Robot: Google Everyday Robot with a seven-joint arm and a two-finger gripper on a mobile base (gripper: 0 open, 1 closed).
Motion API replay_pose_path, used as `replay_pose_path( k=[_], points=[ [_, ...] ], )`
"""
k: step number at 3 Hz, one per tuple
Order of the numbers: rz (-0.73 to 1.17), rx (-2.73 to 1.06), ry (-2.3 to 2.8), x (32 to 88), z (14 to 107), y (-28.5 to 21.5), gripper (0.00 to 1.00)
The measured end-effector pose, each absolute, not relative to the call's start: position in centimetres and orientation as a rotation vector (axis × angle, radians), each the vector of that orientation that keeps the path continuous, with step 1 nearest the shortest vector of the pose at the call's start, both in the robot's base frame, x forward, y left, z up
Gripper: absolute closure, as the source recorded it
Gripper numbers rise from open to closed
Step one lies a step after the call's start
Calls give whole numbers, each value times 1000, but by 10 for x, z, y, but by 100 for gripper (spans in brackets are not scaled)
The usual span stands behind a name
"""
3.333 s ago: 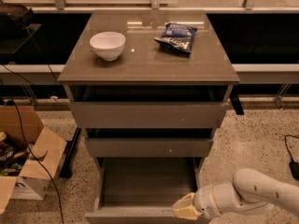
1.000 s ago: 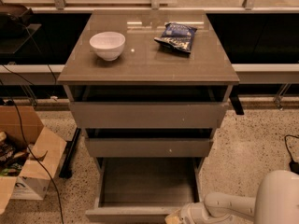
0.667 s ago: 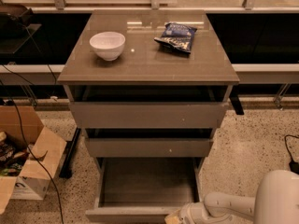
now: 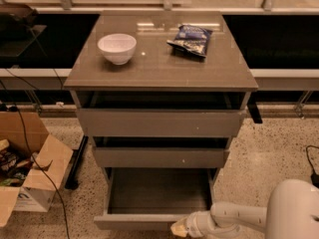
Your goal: Close bottom drawer
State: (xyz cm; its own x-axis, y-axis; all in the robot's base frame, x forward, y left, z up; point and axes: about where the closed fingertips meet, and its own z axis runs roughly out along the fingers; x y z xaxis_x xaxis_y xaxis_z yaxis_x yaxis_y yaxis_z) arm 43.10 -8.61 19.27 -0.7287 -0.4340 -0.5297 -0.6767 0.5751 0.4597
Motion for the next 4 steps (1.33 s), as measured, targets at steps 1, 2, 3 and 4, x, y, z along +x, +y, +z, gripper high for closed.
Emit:
replay_pose_path(
  k=[1,2,3,4],
  points=[
    [948,-952,2423,452,177,-64,82],
    [945,-955,2420,455,176,-63,60],
    [939,-954,2398,476,173,-61,35],
    [932,-945,2374,494,170,-61,13]
  ],
)
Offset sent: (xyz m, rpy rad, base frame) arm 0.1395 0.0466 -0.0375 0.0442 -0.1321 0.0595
